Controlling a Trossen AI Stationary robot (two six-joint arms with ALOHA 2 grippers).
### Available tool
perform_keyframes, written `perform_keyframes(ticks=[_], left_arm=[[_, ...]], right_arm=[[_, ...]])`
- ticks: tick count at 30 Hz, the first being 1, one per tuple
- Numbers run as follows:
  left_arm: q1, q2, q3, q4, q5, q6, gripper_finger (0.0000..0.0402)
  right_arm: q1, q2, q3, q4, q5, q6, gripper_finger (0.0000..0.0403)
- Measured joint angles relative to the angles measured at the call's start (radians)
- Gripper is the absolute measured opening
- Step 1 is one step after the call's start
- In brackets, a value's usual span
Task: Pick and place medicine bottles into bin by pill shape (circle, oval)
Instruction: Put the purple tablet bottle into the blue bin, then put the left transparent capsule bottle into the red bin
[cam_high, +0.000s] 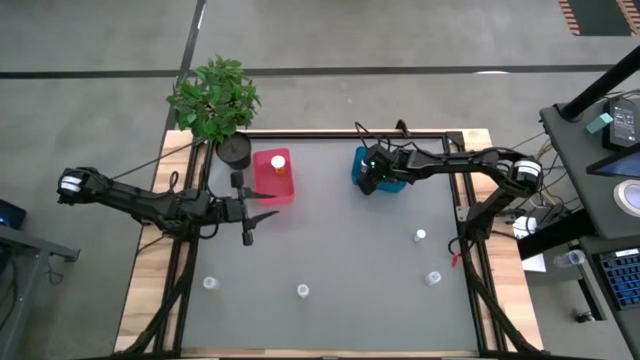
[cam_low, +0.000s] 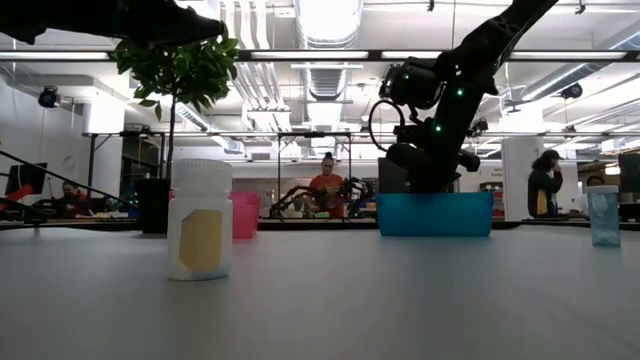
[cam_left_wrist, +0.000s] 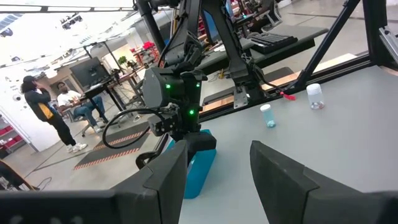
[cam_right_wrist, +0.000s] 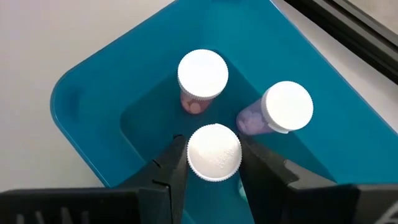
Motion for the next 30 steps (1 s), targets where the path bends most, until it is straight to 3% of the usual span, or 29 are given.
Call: perform_keyframes(ticks=[13, 26, 30], left_arm=[[0.0, 0.0, 0.0, 0.006, 0.0, 0.0, 0.0157], [0.0, 0.0, 0.0, 0.017, 0.0, -0.004, 0.0157], [0.0, 0.0, -0.001, 0.05, 0.0, -0.017, 0.0157]], right_arm=[[0.0, -0.007, 0.0, 0.0, 0.0, 0.006, 0.0204], [0.041, -0.178, 0.0, 0.002, 0.003, -0.014, 0.0205], [0.149, -0.263, -0.003, 0.036, 0.14, -0.085, 0.02]])
